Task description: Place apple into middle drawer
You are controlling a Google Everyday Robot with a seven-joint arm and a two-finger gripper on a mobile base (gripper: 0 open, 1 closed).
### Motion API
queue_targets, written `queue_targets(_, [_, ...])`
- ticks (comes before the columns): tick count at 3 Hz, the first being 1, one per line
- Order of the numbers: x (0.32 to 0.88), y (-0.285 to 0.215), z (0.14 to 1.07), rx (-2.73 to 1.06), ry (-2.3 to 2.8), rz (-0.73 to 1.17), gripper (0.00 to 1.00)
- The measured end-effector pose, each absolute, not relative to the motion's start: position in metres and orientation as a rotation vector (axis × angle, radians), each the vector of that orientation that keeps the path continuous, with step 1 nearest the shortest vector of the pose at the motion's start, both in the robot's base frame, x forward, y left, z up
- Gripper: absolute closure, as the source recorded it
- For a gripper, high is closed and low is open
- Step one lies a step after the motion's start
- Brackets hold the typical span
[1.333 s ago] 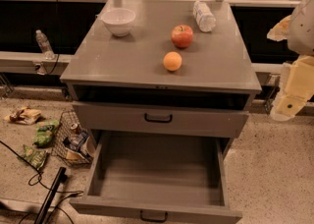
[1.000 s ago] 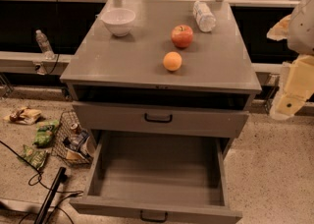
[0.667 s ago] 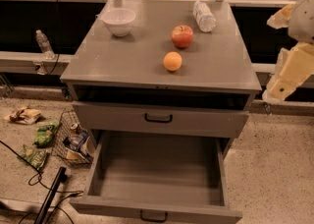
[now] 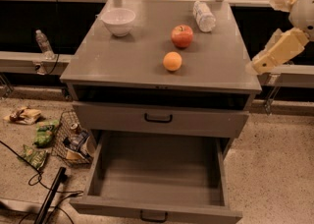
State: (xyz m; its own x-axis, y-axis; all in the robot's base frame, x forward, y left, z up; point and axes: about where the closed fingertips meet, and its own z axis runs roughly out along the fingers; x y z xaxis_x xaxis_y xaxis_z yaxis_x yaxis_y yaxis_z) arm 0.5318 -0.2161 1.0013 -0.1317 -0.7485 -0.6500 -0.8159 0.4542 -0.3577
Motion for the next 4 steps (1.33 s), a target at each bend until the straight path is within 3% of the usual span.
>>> queue_targets(1, [0.576,-0.215,0.979,-1.179,1.857,0.180,0.00])
queue_targets(4, [0.614,-0.196,0.964,-0.986,1.827,0.195,0.00])
